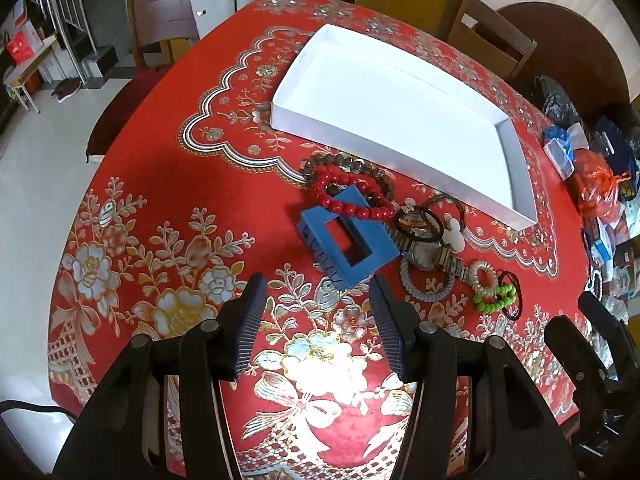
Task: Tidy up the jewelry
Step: 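Lower the open left tool around the blue hair claw clip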
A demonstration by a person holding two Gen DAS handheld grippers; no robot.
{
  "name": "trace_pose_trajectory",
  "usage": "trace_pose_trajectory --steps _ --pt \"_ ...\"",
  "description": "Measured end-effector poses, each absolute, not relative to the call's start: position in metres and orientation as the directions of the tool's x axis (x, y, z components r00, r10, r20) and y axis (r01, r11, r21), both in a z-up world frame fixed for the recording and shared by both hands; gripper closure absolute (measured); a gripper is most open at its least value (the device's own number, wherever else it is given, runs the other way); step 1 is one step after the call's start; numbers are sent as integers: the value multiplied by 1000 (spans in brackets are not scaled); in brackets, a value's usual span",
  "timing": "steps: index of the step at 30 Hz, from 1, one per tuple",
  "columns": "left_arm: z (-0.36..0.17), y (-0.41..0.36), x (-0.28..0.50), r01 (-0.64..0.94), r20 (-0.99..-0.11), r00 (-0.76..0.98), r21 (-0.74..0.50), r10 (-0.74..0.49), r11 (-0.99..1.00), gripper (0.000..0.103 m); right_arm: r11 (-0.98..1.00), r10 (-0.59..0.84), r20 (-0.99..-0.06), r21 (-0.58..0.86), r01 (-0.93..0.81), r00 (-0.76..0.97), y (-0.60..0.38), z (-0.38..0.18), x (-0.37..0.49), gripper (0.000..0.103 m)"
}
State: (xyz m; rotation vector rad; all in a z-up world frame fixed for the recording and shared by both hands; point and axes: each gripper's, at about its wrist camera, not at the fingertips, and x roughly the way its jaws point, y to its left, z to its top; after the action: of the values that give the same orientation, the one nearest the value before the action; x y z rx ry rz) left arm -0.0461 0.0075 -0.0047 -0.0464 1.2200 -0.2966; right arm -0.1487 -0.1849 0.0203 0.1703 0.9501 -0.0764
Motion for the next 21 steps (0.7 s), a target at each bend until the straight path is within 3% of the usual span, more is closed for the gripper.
trace_pose_trajectory --steps 17,21 --pt "-10 1 -39 170 -920 281 -231 -272 958 50 981 33 -822 135 137 568 -192 15 -147 0" --pt "-13 -1 -34 143 -916 270 -267 -297 953 42 979 38 -827 143 145 560 -196 12 -148 0"
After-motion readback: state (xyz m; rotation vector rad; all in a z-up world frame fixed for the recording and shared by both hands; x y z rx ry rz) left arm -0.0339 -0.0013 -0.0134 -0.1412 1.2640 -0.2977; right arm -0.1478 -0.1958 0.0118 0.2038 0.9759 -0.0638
